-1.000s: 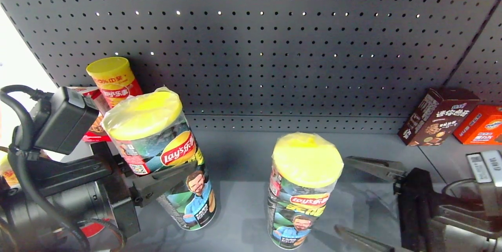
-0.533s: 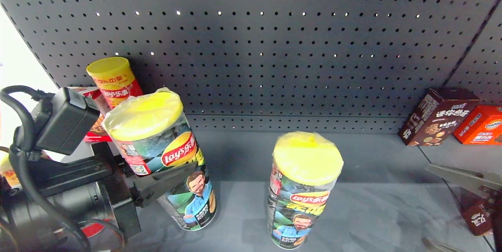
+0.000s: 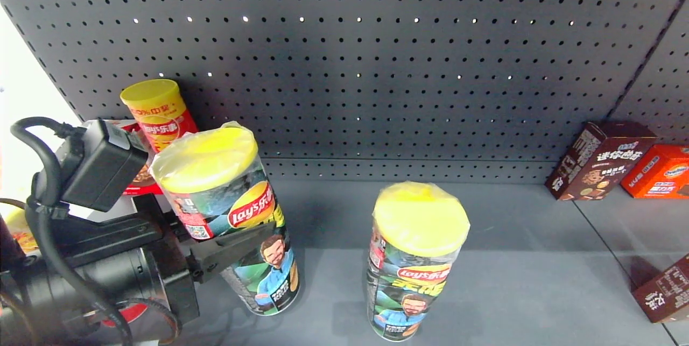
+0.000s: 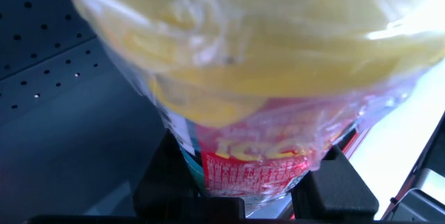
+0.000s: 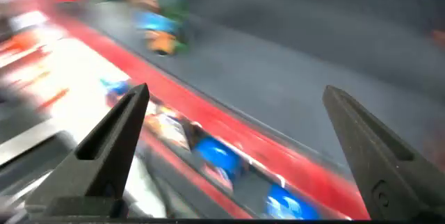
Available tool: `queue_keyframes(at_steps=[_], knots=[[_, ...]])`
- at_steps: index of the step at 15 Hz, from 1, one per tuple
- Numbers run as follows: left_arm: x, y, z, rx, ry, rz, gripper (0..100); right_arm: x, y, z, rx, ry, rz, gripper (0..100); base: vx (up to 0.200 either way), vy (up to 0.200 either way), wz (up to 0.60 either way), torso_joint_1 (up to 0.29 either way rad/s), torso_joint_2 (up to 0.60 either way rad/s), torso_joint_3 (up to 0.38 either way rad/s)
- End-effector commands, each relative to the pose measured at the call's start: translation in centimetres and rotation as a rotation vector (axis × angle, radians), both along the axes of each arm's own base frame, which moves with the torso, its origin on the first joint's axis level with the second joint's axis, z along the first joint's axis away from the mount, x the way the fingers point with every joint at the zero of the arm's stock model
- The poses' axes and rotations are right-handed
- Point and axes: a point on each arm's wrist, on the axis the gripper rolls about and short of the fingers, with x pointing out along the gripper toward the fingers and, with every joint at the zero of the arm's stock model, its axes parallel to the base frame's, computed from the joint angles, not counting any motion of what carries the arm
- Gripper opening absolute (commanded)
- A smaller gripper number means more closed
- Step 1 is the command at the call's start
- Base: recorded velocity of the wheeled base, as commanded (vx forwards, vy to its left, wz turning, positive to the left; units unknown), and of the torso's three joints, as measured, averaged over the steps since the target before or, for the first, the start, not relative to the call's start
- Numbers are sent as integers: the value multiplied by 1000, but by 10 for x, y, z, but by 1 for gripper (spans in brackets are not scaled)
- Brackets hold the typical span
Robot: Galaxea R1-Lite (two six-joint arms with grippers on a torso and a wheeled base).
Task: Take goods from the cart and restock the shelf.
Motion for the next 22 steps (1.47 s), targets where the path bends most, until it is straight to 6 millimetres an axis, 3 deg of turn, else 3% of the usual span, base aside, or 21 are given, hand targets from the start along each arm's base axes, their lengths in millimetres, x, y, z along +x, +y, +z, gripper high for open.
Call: queue_keyframes(at_steps=[1,3,15,19,22], knots=[[0,0,0,1,1,-2,0,-4,-3,-25,1,-17,-151,100,0,0,0,0,0,0],[0,0,0,0,0,0,0,3,-7,-45,-81,-2,-360,100,0,0,0,0,0,0],[-6,0,6,-11,-27,-22,0,3,-6,-51,-42,76,-341,100,0,0,0,0,0,0],[-6,-1,25,-49,-79,-22,0,3,-6,-51,-42,76,-343,100,0,0,0,0,0,0],[7,-9,40,-27,-40,-24,0,3,-6,-51,-42,76,-343,100,0,0,0,0,0,0]])
